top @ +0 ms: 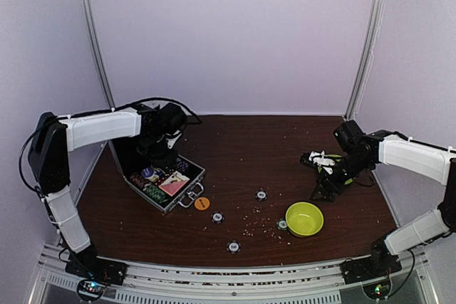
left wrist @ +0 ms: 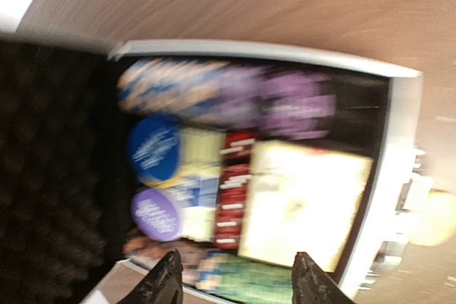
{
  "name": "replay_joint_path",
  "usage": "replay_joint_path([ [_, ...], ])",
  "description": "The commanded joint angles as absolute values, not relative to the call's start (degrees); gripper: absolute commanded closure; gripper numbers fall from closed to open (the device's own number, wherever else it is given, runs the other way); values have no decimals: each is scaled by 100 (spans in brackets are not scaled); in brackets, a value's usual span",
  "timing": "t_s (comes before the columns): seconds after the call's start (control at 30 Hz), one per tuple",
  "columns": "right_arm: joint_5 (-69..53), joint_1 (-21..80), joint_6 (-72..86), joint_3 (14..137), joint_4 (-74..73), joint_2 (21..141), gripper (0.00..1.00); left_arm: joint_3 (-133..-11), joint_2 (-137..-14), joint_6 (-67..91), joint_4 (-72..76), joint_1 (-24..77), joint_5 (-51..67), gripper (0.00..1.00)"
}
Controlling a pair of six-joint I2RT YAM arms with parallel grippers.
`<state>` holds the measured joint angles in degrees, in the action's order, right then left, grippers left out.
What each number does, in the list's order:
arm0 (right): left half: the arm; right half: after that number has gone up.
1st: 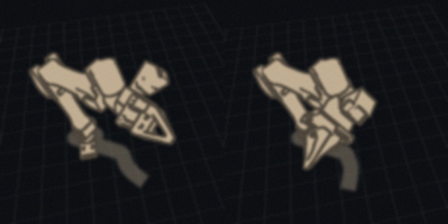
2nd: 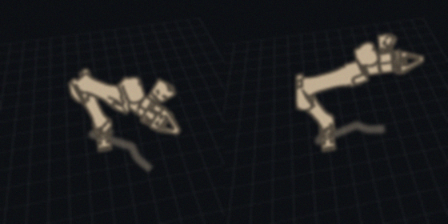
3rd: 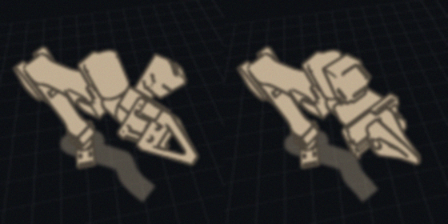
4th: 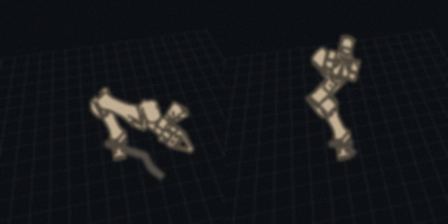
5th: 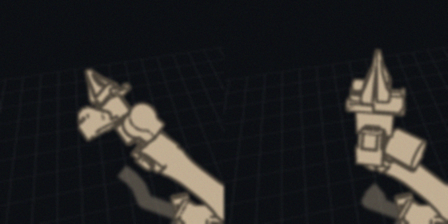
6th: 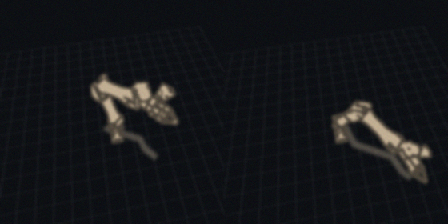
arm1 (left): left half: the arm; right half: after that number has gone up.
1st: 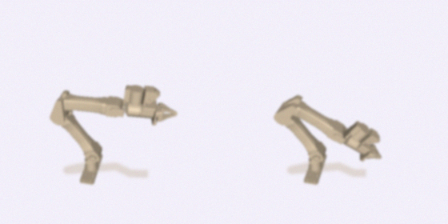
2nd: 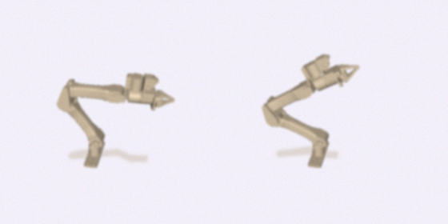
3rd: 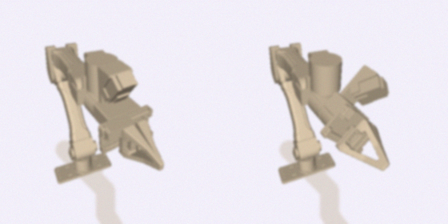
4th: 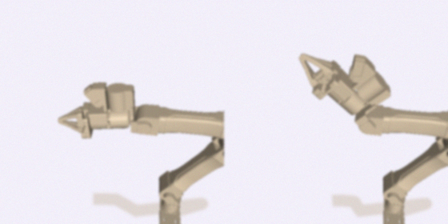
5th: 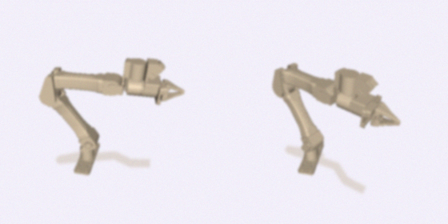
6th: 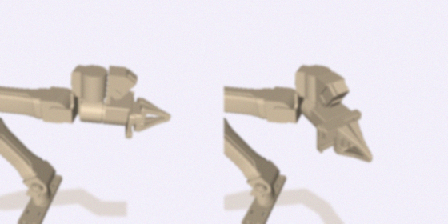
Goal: Pack up texas hold em set
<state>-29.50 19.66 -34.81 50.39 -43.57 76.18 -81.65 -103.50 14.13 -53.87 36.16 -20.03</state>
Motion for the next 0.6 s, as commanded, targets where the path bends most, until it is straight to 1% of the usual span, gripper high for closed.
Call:
replay_joint_path([
  [0.0, -2863, 2010, -3568, 5152, -4408, 7600, 16, -8553, -10311, 1575, -5432, 4361, -1618, 48],
  [0.13, -2865, 2017, -3569, 5181, -4438, 7637, 16, -8785, -10692, 1742, -5378, 4975, -1302, 49],
  [0.27, -2873, 2021, -3575, 5177, -4438, 7629, 16, -8803, -11026, 2147, -5337, 5244, -1082, 48],
  [0.43, -2883, 2020, -3586, 5175, -4447, 7623, 16, -8530, -11109, 2953, -5071, 5326, -1068, 41],
  [0.57, -2878, 2021, -3596, 5177, -4451, 7586, 16, -8306, -11146, 3313, -4830, 5326, -973, 37],
])
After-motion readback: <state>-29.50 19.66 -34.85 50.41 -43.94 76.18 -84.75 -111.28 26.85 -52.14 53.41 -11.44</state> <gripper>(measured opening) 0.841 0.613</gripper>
